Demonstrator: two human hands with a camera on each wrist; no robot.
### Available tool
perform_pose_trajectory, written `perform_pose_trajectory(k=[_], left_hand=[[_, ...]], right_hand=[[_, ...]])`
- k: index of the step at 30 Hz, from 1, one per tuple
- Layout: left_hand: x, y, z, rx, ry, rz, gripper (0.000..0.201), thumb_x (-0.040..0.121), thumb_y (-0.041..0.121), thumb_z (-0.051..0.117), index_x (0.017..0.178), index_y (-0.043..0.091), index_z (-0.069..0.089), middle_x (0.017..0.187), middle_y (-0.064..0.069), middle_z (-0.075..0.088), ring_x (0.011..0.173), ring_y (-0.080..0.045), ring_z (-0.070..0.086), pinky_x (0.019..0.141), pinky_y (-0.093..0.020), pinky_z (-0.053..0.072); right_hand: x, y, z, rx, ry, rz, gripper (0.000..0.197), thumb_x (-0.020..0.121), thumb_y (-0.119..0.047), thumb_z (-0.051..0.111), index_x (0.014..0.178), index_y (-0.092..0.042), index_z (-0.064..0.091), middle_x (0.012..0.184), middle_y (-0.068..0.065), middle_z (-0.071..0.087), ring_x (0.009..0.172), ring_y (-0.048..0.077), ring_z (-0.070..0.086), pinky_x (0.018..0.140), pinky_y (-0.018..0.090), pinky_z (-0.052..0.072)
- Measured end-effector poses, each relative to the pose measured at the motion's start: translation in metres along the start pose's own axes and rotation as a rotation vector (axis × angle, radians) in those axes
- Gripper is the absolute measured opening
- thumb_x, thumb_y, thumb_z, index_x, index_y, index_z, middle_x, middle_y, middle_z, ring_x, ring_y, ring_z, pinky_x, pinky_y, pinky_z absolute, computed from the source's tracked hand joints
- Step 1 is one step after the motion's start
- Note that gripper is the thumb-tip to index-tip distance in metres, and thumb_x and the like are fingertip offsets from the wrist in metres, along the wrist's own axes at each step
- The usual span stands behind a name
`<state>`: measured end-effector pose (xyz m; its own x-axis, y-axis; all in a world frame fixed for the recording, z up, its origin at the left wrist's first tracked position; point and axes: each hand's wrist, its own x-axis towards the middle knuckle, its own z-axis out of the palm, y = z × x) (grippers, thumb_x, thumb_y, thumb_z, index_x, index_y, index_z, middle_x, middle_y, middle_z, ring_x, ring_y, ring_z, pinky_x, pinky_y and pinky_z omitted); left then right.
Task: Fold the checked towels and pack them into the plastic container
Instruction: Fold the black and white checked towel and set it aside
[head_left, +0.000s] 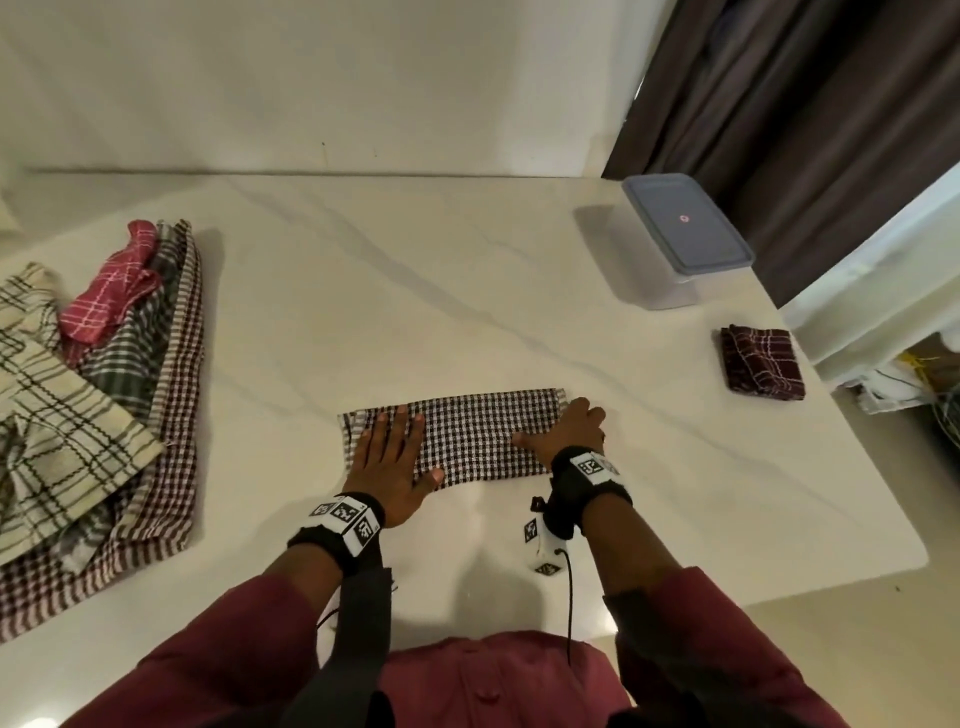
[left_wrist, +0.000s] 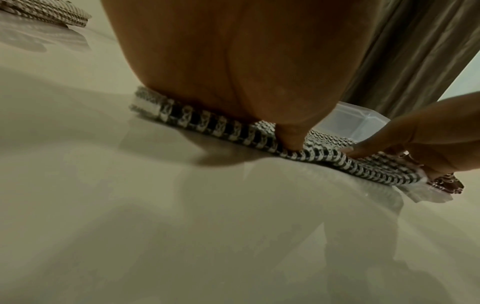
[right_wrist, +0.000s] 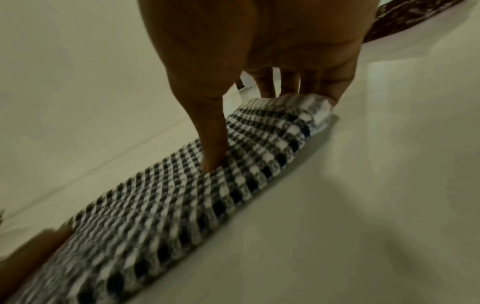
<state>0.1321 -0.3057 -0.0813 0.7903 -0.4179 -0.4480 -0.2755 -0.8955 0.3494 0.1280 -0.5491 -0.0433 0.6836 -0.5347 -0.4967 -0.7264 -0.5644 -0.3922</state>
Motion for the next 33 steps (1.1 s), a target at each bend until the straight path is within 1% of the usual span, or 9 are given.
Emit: perform_pose_trajectory(k=[2, 7, 12, 16, 20, 24, 28, 30, 33], left_hand=[[-0.001, 0.000, -0.001, -0.011, 0.012, 0.003, 0.116, 0.044, 0.088, -0.030, 0.136, 0.017, -0.030, 0.144, 0.002, -0.036, 0.142, -0.022, -0.026, 0.113, -0.040, -0.018], [-0.004, -0.004, 0.001, -0.003, 0.048, -0.011, 0.118, 0.046, 0.088, -0.029, 0.139, 0.016, -0.027, 0.145, 0.003, -0.033, 0.143, -0.023, -0.022, 0.113, -0.038, -0.017], [-0.006, 0.004, 0.004, -0.004, 0.126, -0.017, 0.100, 0.067, 0.078, -0.002, 0.150, 0.022, -0.008, 0.157, -0.003, -0.018, 0.145, -0.025, -0.018, 0.111, -0.038, -0.019], [-0.008, 0.012, 0.005, -0.039, 0.189, -0.053, 0.091, 0.075, 0.069, 0.012, 0.151, 0.023, 0.000, 0.159, -0.006, -0.010, 0.145, -0.027, -0.016, 0.112, -0.041, -0.018], [-0.008, 0.014, 0.002, -0.031, 0.155, -0.075, 0.089, 0.076, 0.061, 0.019, 0.151, 0.020, -0.002, 0.159, -0.006, -0.012, 0.145, -0.027, -0.016, 0.115, -0.043, -0.014], [-0.012, 0.013, -0.006, -0.180, 0.251, -0.071, 0.081, 0.084, 0.047, 0.048, 0.151, 0.020, 0.013, 0.160, -0.008, -0.001, 0.146, -0.026, -0.007, 0.117, -0.040, -0.008], [-0.022, 0.010, -0.017, -0.315, 0.437, -0.354, 0.092, 0.077, 0.032, 0.070, 0.149, 0.017, 0.015, 0.157, -0.010, 0.012, 0.144, -0.031, 0.008, 0.115, -0.048, 0.010], [-0.024, 0.007, -0.024, -0.387, 0.402, -0.522, 0.102, 0.073, 0.032, 0.075, 0.150, 0.017, 0.009, 0.155, -0.011, 0.012, 0.140, -0.033, 0.015, 0.111, -0.050, 0.020], [-0.021, 0.004, -0.031, -0.434, 0.318, -0.555, 0.114, 0.068, 0.034, 0.081, 0.150, 0.015, 0.003, 0.149, -0.013, 0.018, 0.133, -0.035, 0.029, 0.103, -0.049, 0.036]], right_hand=[[0.002, -0.003, -0.008, 0.131, -0.054, 0.082, 0.110, 0.062, -0.036, 0.088, 0.143, -0.004, 0.021, 0.144, 0.017, 0.035, 0.129, 0.036, 0.042, 0.103, 0.043, 0.042], [0.011, -0.011, -0.006, 0.261, -0.075, 0.099, 0.072, 0.055, -0.025, 0.090, 0.116, -0.004, 0.059, 0.115, 0.013, 0.066, 0.101, 0.032, 0.063, 0.088, 0.038, 0.054], [-0.021, -0.040, -0.005, 0.082, 0.140, -0.194, 0.049, 0.070, -0.008, 0.065, 0.115, -0.021, 0.048, 0.099, 0.007, 0.065, 0.085, 0.030, 0.063, 0.067, 0.032, 0.050], [-0.058, -0.063, 0.025, -0.110, 0.107, -0.524, 0.055, 0.078, -0.018, 0.055, 0.131, -0.028, 0.041, 0.122, -0.002, 0.061, 0.108, 0.025, 0.060, 0.086, 0.036, 0.049], [-0.065, -0.061, 0.055, -0.227, -0.076, -0.608, 0.054, 0.086, -0.024, 0.052, 0.139, -0.024, 0.040, 0.138, 0.001, 0.050, 0.121, 0.025, 0.052, 0.096, 0.035, 0.043], [-0.057, -0.051, 0.062, -0.208, -0.164, -0.663, 0.054, 0.086, -0.030, 0.055, 0.139, -0.024, 0.043, 0.136, 0.000, 0.052, 0.120, 0.022, 0.053, 0.096, 0.035, 0.044], [-0.051, -0.045, 0.056, -0.083, -0.139, -0.685, 0.052, 0.090, -0.053, 0.051, 0.134, -0.025, 0.049, 0.123, -0.003, 0.061, 0.108, 0.018, 0.058, 0.089, 0.034, 0.048], [-0.046, -0.042, 0.057, -0.069, -0.127, -0.713, 0.044, 0.095, -0.044, 0.047, 0.134, -0.024, 0.050, 0.126, 0.001, 0.057, 0.110, 0.021, 0.057, 0.090, 0.035, 0.048], [-0.039, -0.037, 0.060, -0.133, -0.197, -0.718, 0.049, 0.092, -0.033, 0.054, 0.140, -0.025, 0.045, 0.127, 0.003, 0.050, 0.112, 0.023, 0.053, 0.090, 0.035, 0.047]])
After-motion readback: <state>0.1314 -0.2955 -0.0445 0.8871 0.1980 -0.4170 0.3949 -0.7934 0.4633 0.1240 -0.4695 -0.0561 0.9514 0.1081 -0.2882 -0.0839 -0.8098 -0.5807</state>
